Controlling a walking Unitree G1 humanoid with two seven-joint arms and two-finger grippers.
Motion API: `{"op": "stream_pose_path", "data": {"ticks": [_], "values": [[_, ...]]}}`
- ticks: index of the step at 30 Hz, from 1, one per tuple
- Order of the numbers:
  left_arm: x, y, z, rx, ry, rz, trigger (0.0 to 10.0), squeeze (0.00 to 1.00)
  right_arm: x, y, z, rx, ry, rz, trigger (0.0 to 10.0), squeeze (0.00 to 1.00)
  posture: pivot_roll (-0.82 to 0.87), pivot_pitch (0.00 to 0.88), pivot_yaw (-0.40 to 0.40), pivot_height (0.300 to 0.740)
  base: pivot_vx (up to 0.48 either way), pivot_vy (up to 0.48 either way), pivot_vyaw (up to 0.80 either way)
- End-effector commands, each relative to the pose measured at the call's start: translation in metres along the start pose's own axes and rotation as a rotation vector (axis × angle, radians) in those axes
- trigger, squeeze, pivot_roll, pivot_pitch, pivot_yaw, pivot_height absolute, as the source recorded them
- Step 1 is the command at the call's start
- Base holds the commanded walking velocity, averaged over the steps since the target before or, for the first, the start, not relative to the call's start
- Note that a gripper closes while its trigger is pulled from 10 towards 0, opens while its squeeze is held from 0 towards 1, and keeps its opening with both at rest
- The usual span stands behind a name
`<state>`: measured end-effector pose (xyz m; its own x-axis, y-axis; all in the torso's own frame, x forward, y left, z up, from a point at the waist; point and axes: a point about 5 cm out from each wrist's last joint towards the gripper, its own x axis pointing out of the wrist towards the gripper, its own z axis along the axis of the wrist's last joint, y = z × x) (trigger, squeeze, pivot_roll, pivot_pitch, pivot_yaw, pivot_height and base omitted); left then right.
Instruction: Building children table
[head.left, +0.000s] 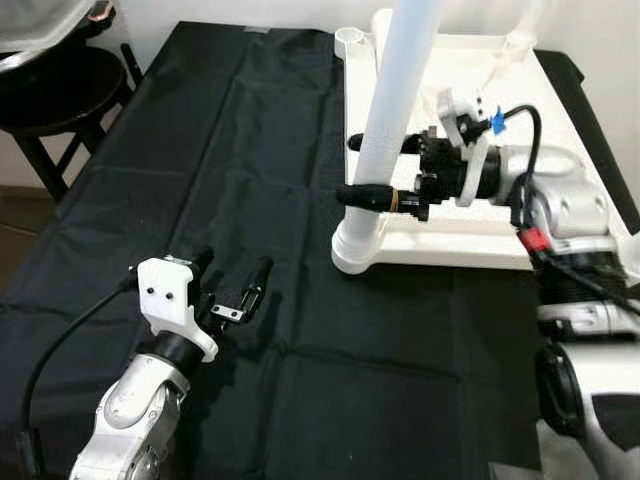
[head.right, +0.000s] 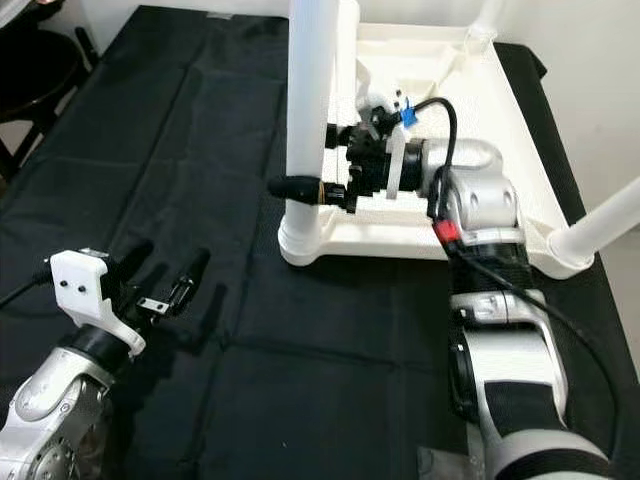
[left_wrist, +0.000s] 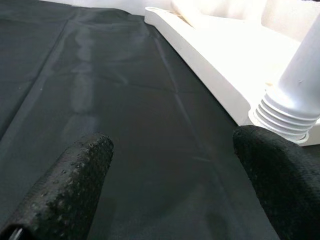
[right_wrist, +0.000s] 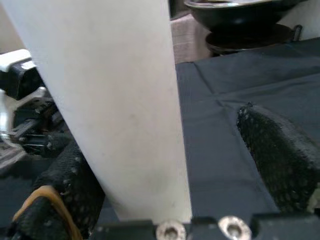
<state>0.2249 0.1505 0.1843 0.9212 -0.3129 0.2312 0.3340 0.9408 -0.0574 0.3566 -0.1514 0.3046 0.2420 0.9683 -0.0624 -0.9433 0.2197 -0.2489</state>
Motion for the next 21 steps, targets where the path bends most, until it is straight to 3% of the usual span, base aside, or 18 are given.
{"op": "stream_pose_path", "data": {"ticks": [1, 16, 21], "values": [[-0.004, -0.001, 0.001, 0.005, 0.012, 0.003, 10.0, 0.00, 0.000, -0.003, 0.004, -0.008, -0.030, 0.014, 0.0, 0.00, 0.07, 0.318, -0.026, 0.740, 0.000, 0.000, 0.00], [-0.003, -0.004, -0.001, -0.002, 0.013, 0.005, 10.0, 0.00, -0.012, -0.009, 0.005, -0.023, 0.006, 0.126, 0.0, 0.00, 0.05, 0.309, -0.043, 0.740, 0.000, 0.000, 0.00], [0.001, -0.004, -0.006, -0.039, 0.029, -0.011, 10.0, 0.00, 0.001, 0.016, -0.019, 0.002, 0.024, -0.074, 0.0, 0.00, 0.02, 0.301, -0.068, 0.740, 0.000, 0.000, 0.00]]}}
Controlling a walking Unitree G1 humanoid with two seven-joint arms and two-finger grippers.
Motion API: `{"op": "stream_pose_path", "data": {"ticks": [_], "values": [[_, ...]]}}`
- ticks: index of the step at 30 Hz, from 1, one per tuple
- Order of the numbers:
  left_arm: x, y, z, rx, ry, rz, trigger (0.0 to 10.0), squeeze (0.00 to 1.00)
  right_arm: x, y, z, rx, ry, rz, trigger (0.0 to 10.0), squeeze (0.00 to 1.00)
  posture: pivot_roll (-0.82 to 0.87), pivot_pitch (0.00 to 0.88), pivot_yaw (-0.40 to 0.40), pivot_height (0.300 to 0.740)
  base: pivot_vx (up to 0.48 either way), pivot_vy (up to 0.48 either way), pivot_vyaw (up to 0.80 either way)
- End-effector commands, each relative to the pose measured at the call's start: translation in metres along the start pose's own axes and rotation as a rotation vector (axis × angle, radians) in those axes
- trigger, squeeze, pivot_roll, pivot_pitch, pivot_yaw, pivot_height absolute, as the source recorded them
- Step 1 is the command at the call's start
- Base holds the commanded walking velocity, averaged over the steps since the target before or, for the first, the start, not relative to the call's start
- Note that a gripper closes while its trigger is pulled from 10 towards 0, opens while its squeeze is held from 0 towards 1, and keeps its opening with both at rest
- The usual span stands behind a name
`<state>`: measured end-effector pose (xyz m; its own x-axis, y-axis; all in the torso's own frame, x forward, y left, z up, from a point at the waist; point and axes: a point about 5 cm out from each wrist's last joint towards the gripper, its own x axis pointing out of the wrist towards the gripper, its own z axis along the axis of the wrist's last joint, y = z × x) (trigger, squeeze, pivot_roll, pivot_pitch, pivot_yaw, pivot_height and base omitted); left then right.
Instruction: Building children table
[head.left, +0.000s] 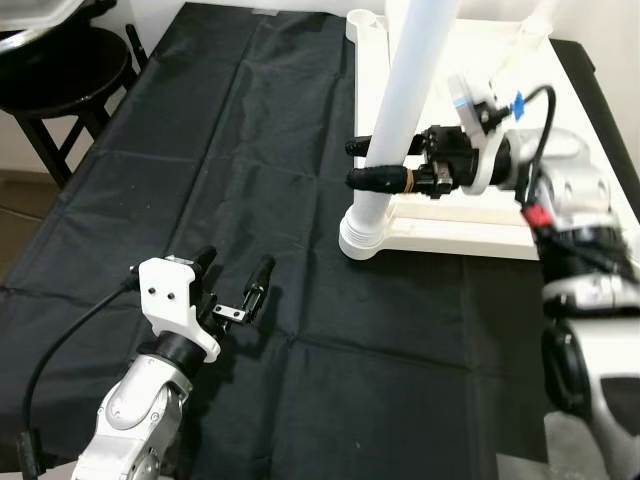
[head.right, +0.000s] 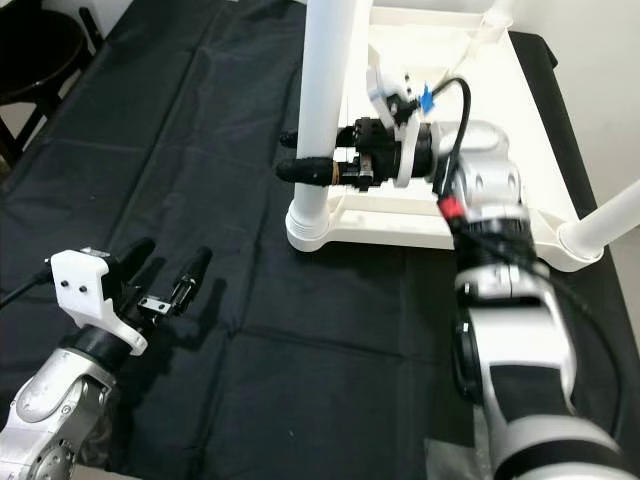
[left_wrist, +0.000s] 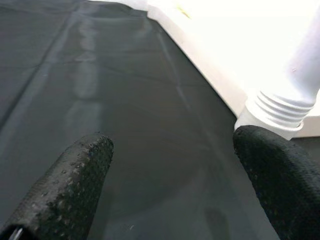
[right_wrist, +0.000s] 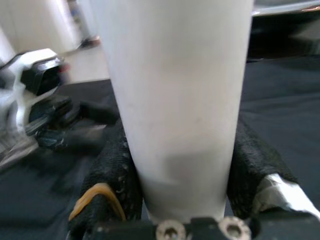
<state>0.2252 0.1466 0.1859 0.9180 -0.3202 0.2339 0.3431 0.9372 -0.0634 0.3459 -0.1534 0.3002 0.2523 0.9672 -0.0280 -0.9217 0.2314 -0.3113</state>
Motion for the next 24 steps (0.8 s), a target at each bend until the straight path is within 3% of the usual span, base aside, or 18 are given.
{"op": "stream_pose_path", "data": {"ticks": [1, 2, 3, 4, 5, 6, 7, 8, 10, 14, 15, 16, 17, 19, 20, 22, 23, 24], "values": [[-0.001, -0.001, -0.007, -0.031, 0.031, -0.002, 10.0, 0.00, 0.004, 0.006, -0.017, 0.065, 0.057, -0.054, 0.0, 0.00, 0.02, 0.301, -0.068, 0.740, 0.000, 0.000, 0.00], [-0.001, 0.000, -0.007, -0.032, 0.033, -0.004, 10.0, 0.00, 0.013, 0.025, -0.028, 0.090, 0.090, -0.196, 0.0, 0.00, 0.01, 0.302, -0.057, 0.740, 0.000, 0.000, 0.00], [0.000, 0.000, -0.008, -0.028, 0.035, -0.007, 10.0, 0.00, 0.021, 0.046, -0.039, 0.131, 0.132, -0.446, 0.0, 0.00, 0.00, 0.302, -0.056, 0.740, 0.000, 0.000, 0.00], [0.000, 0.000, -0.008, -0.028, 0.035, -0.007, 10.0, 0.00, 0.021, 0.046, -0.039, 0.131, 0.132, -0.446, 0.0, 0.00, 0.00, 0.302, -0.056, 0.740, 0.000, 0.000, 0.00], [0.002, 0.001, -0.009, -0.026, 0.037, -0.011, 10.0, 0.00, 0.018, 0.070, -0.053, 0.181, 0.135, -0.797, 0.0, 0.00, -0.02, 0.298, -0.068, 0.740, 0.000, 0.000, 0.00], [0.002, 0.001, -0.009, -0.026, 0.037, -0.011, 10.0, 0.00, 0.018, 0.070, -0.053, 0.181, 0.135, -0.797, 0.0, 0.00, -0.02, 0.298, -0.068, 0.740, 0.000, 0.000, 0.00], [0.002, 0.001, -0.009, -0.025, 0.037, -0.015, 10.0, 0.00, 0.006, 0.088, -0.061, 0.232, 0.151, -1.059, 0.0, 0.00, -0.02, 0.298, -0.068, 0.740, 0.000, 0.000, 0.00], [0.002, 0.001, -0.009, -0.025, 0.037, -0.015, 10.0, 0.00, 0.006, 0.088, -0.061, 0.232, 0.151, -1.059, 0.0, 0.00, -0.02, 0.298, -0.068, 0.740, 0.000, 0.000, 0.00], [0.006, 0.001, -0.010, -0.028, 0.035, -0.028, 10.0, 0.00, 0.025, 0.114, -0.076, 0.314, 0.178, -1.020, 0.0, 0.00, -0.02, 0.286, -0.043, 0.740, 0.000, 0.000, 0.00], [0.008, 0.001, -0.011, -0.028, 0.034, -0.032, 10.0, 0.00, 0.047, 0.117, -0.073, 0.344, 0.145, -0.861, 0.0, 0.00, -0.02, 0.278, -0.048, 0.740, 0.000, 0.000, 0.00], [0.009, 0.002, -0.012, -0.031, 0.031, -0.030, 10.0, 0.00, 0.049, 0.114, -0.070, 0.335, 0.145, -0.841, 3.6, 0.00, -0.04, 0.272, -0.050, 0.740, 0.000, 0.000, 0.00], [0.009, 0.002, -0.012, -0.031, 0.031, -0.030, 10.0, 0.00, 0.049, 0.114, -0.070, 0.335, 0.145, -0.841, 3.6, 0.00, -0.04, 0.272, -0.050, 0.740, 0.000, 0.000, 0.00], [0.009, 0.002, -0.011, -0.035, 0.026, -0.024, 10.0, 0.00, 0.047, 0.112, -0.066, 0.333, 0.161, -0.853, 10.0, 0.00, -0.04, 0.272, -0.056, 0.740, 0.000, 0.000, 0.00], [0.010, 0.003, -0.011, -0.037, 0.022, -0.022, 10.0, 0.00, 0.046, 0.110, -0.063, 0.327, 0.174, -0.826, 10.0, 0.00, -0.04, 0.269, -0.056, 0.740, 0.000, 0.000, 0.00], [0.010, 0.002, -0.010, -0.039, 0.018, -0.022, 10.0, 0.00, 0.044, 0.108, -0.057, 0.321, 0.161, -0.794, 10.0, 0.12, -0.04, 0.275, -0.055, 0.740, 0.000, 0.000, 0.00], [0.010, 0.002, -0.010, -0.040, 0.016, -0.022, 10.0, 0.00, 0.044, 0.107, -0.053, 0.318, 0.149, -0.771, 10.0, 0.12, -0.04, 0.276, -0.055, 0.740, 0.000, 0.000, 0.00], [0.010, 0.002, -0.010, -0.042, 0.015, -0.023, 10.0, 0.00, 0.043, 0.104, -0.048, 0.335, 0.106, -0.725, 10.0, 1.00, -0.04, 0.276, -0.055, 0.740, 0.000, 0.000, 0.00], [0.010, 0.002, -0.010, -0.042, 0.015, -0.023, 10.0, 0.00, 0.043, 0.104, -0.048, 0.335, 0.106, -0.725, 10.0, 1.00, -0.04, 0.276, -0.055, 0.740, 0.000, 0.000, 0.00]]}}
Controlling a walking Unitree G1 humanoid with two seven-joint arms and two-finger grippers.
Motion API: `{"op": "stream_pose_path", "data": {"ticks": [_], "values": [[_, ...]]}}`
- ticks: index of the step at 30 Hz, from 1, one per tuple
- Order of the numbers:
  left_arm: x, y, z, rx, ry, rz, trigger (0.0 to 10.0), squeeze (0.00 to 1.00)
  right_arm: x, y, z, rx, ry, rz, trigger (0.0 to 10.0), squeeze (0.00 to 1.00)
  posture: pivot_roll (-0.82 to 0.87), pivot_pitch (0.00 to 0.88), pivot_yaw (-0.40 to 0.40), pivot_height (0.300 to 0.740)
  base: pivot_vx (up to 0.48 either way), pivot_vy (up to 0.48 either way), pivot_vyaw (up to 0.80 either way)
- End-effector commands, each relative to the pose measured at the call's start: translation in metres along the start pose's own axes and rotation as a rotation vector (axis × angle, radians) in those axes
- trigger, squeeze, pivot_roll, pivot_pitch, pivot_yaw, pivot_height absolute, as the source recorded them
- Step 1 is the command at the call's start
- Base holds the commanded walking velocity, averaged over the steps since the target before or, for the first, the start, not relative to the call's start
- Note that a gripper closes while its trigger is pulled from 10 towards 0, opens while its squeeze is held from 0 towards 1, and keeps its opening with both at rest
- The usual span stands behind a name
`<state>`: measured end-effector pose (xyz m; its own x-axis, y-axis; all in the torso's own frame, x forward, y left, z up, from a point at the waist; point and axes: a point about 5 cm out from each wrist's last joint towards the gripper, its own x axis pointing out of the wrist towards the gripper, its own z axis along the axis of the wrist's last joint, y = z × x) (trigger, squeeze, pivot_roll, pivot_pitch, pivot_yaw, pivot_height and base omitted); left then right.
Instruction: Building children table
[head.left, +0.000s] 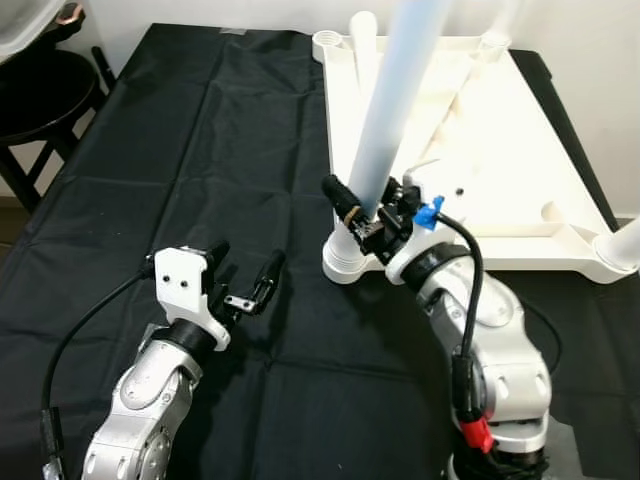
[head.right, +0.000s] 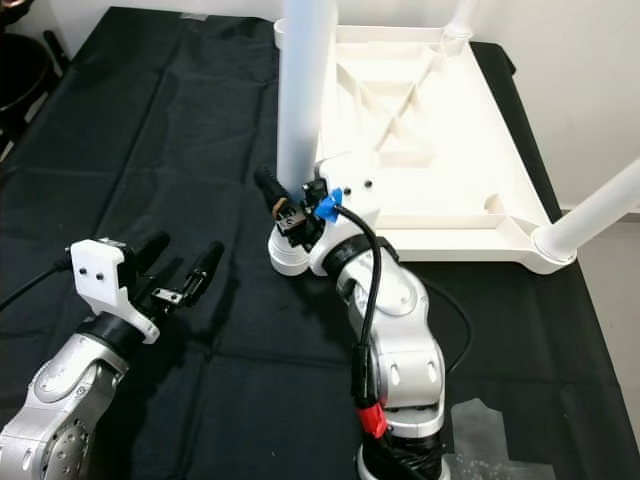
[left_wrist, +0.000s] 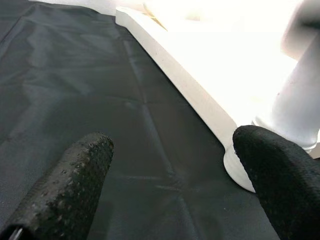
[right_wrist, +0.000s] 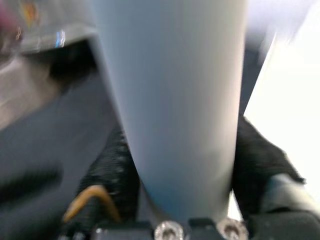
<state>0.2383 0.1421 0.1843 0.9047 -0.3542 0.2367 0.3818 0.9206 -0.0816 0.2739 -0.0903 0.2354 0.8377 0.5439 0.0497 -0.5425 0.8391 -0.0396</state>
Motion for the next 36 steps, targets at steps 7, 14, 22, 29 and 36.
{"op": "stream_pose_path", "data": {"ticks": [7, 14, 22, 29, 36], "values": [[-0.004, 0.000, -0.004, -0.023, 0.013, 0.008, 10.0, 0.00, 0.000, 0.002, 0.008, 0.004, -0.004, 0.404, 10.0, 1.00, -0.03, 0.288, -0.051, 0.740, 0.000, 0.000, 0.00], [-0.004, 0.001, -0.005, -0.022, 0.014, 0.009, 10.0, 0.00, 0.007, -0.013, 0.021, -0.084, -0.021, 0.521, 10.0, 1.00, -0.02, 0.289, -0.042, 0.740, 0.000, 0.000, 0.00], [-0.002, 0.002, -0.008, -0.020, 0.019, 0.004, 10.0, 0.00, 0.026, -0.038, 0.036, -0.168, -0.038, 0.719, 10.0, 0.67, 0.00, 0.286, -0.045, 0.740, 0.000, 0.000, 0.00], [-0.003, 0.002, -0.009, -0.019, 0.021, 0.004, 10.0, 0.00, 0.038, -0.049, 0.058, -0.213, -0.060, 0.818, 10.0, 0.00, 0.00, 0.290, -0.043, 0.740, 0.000, 0.000, 0.00], [-0.002, 0.001, -0.011, -0.027, 0.023, 0.003, 10.0, 0.00, 0.039, -0.059, 0.062, -0.249, -0.048, 0.862, 0.0, 0.00, 0.00, 0.286, -0.036, 0.740, 0.000, 0.000, 0.00]]}}
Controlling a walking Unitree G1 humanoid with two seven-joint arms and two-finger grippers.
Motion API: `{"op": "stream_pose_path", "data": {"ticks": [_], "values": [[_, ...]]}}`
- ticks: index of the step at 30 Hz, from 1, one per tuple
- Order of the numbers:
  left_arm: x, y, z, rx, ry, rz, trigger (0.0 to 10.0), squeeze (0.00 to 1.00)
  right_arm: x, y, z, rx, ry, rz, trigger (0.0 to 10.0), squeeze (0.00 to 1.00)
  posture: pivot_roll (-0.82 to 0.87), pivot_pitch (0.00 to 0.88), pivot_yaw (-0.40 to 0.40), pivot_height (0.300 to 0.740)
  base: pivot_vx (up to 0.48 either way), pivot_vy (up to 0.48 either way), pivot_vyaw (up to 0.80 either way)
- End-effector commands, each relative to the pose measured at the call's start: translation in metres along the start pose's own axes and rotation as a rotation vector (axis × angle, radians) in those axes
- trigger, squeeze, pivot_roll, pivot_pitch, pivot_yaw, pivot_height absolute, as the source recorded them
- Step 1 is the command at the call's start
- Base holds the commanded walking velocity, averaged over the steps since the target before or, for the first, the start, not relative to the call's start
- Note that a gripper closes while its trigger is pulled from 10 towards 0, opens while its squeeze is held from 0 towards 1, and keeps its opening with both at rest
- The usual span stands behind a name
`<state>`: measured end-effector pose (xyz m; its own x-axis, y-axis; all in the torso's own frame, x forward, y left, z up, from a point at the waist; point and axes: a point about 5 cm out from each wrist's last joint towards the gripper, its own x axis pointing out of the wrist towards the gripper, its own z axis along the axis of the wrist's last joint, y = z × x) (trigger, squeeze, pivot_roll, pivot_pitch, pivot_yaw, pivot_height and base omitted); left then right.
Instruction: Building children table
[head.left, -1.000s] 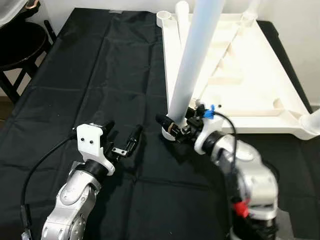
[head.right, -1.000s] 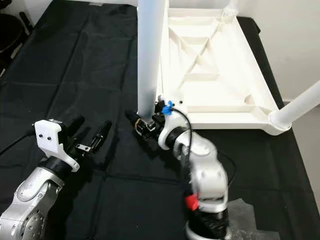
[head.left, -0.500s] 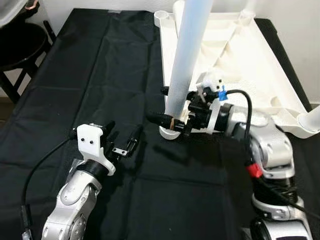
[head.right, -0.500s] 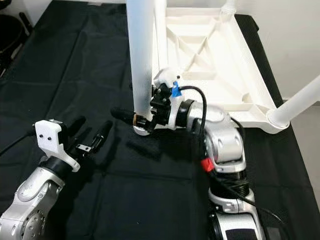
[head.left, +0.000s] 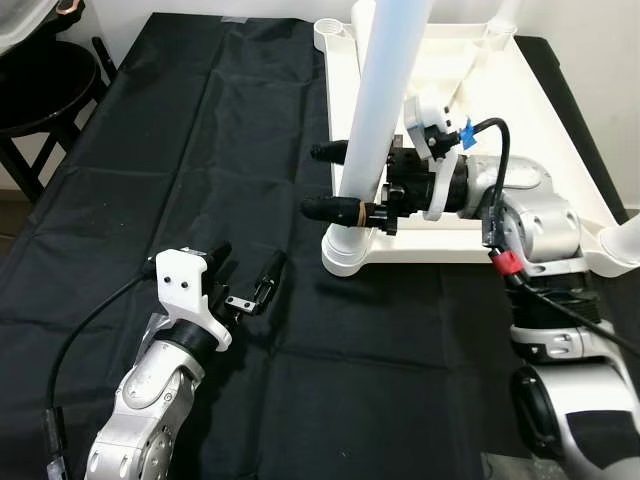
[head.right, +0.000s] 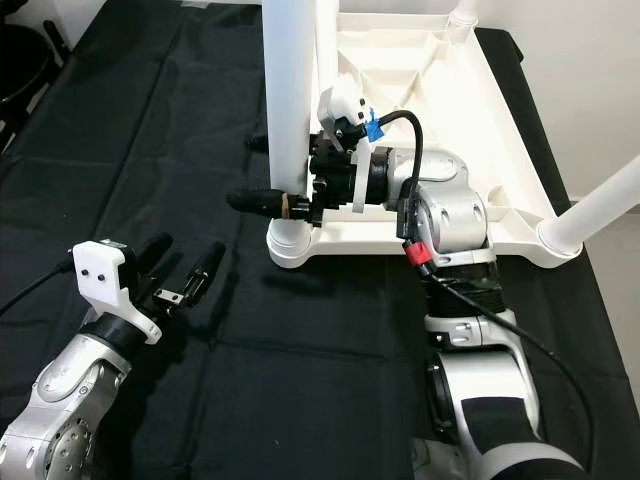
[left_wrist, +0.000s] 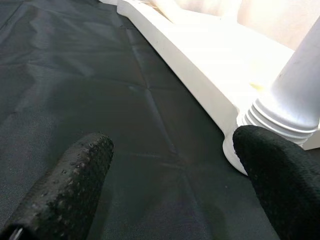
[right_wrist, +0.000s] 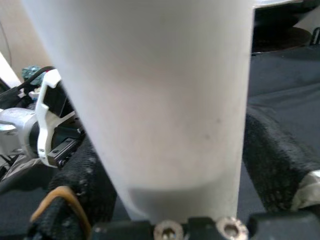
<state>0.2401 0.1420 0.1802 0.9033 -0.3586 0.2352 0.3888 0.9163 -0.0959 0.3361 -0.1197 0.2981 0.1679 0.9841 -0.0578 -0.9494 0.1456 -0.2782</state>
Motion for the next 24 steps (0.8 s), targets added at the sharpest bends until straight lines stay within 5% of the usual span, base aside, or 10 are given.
{"op": "stream_pose_path", "data": {"ticks": [1, 13, 20, 21, 22, 23, 24], "values": [[-0.003, 0.000, -0.006, -0.011, 0.022, 0.006, 10.0, 0.00, -0.001, -0.001, 0.004, -0.033, -0.006, 0.053, 0.0, 0.00, 0.00, 0.286, -0.036, 0.740, 0.000, 0.000, 0.00], [-0.003, -0.002, -0.006, -0.021, 0.012, -0.006, 10.0, 0.00, -0.021, 0.006, -0.002, -0.047, 0.037, 0.113, 0.0, 0.00, -0.01, 0.279, -0.039, 0.740, 0.000, 0.000, 0.00], [-0.007, -0.009, -0.001, -0.053, -0.022, -0.078, 10.0, 0.00, -0.025, 0.021, -0.015, -0.025, 0.092, -0.048, 0.0, 0.00, -0.01, 0.270, -0.049, 0.740, 0.000, 0.000, 0.00], [-0.011, -0.013, 0.002, -0.068, -0.032, -0.128, 10.0, 0.00, -0.015, 0.024, -0.027, 0.033, 0.101, -0.263, 0.0, 0.00, -0.01, 0.262, -0.071, 0.740, 0.000, 0.000, 0.00], [-0.021, -0.014, 0.005, -0.082, -0.041, -0.187, 10.0, 0.00, 0.001, 0.042, -0.068, 0.190, 0.150, -0.607, 0.0, 0.00, -0.05, 0.241, -0.061, 0.740, 0.000, 0.000, 0.00], [-0.021, -0.014, 0.005, -0.082, -0.041, -0.187, 10.0, 0.00, 0.001, 0.042, -0.068, 0.190, 0.150, -0.607, 0.0, 0.00, -0.05, 0.241, -0.061, 0.740, 0.000, 0.000, 0.00], [-0.031, -0.018, 0.005, -0.083, -0.026, -0.272, 10.0, 0.00, 0.006, 0.058, -0.092, 0.306, 0.199, -0.846, 0.0, 0.00, -0.04, 0.241, -0.064, 0.740, 0.000, 0.000, 0.00]]}}
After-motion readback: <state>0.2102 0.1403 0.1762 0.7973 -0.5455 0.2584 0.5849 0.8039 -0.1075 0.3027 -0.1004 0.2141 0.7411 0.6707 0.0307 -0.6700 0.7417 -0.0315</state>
